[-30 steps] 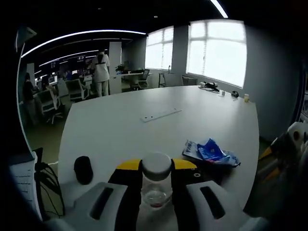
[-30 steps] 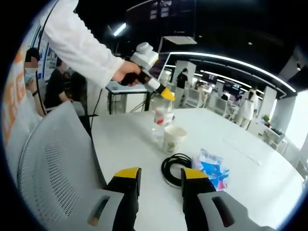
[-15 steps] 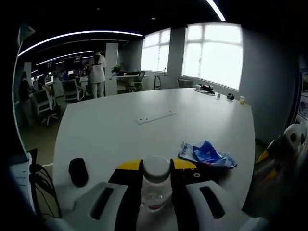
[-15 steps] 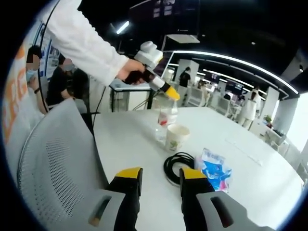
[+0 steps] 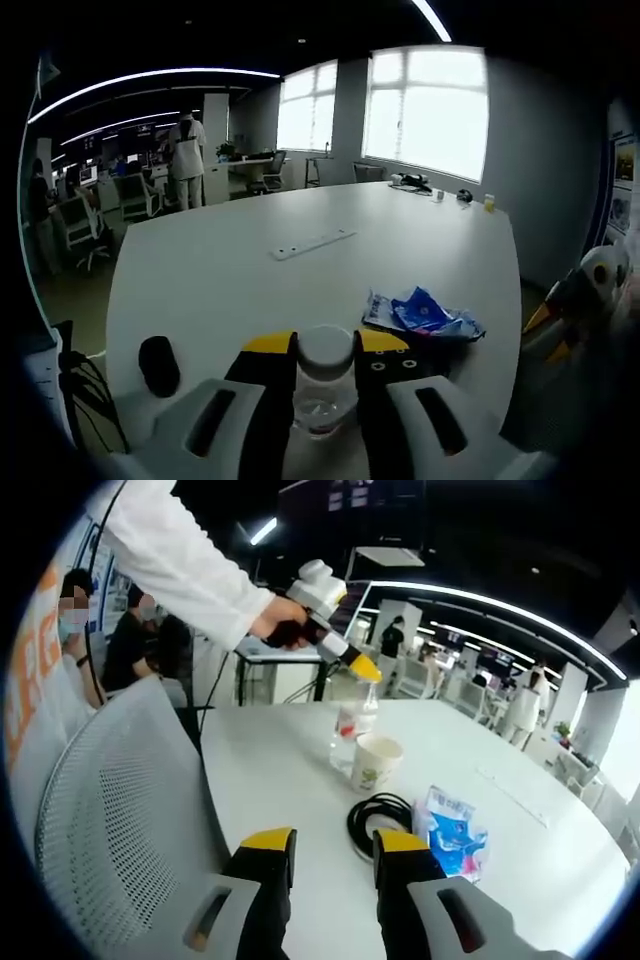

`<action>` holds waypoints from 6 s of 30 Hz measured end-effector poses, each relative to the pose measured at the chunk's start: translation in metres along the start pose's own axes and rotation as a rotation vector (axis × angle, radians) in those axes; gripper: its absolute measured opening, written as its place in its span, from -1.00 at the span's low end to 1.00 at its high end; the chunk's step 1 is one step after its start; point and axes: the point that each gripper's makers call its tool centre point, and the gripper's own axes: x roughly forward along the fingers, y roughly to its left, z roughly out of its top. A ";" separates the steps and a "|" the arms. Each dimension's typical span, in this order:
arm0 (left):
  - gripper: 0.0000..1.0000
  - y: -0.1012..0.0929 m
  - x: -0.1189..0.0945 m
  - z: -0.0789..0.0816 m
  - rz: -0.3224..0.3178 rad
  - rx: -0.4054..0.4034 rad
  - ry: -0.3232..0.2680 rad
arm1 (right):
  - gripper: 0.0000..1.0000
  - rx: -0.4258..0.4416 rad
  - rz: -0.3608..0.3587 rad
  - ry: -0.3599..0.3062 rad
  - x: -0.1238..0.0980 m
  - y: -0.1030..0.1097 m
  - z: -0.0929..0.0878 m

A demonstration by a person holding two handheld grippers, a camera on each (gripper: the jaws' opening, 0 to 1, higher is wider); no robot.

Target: Arrange the tabletop items into an orderly group along one side of the table until the central work area is clear of visible clutter.

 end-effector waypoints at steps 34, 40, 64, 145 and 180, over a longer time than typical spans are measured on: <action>0.44 -0.047 -0.045 -0.049 0.100 -0.042 -0.012 | -0.16 0.077 -0.021 0.066 0.004 -0.007 -0.012; 0.52 -0.061 -0.054 -0.074 0.108 -0.099 0.012 | -0.14 0.073 -0.031 0.079 0.005 -0.008 -0.015; 0.58 -0.097 -0.067 -0.116 0.096 -0.115 0.083 | -0.10 0.058 -0.097 0.163 0.004 -0.012 -0.034; 0.05 -0.213 0.030 -0.091 0.132 -0.338 0.108 | 0.02 0.577 -0.095 0.010 -0.017 -0.190 -0.092; -0.40 -0.201 0.107 -0.089 0.240 -0.537 0.208 | -0.31 0.511 0.180 0.136 0.071 -0.198 -0.117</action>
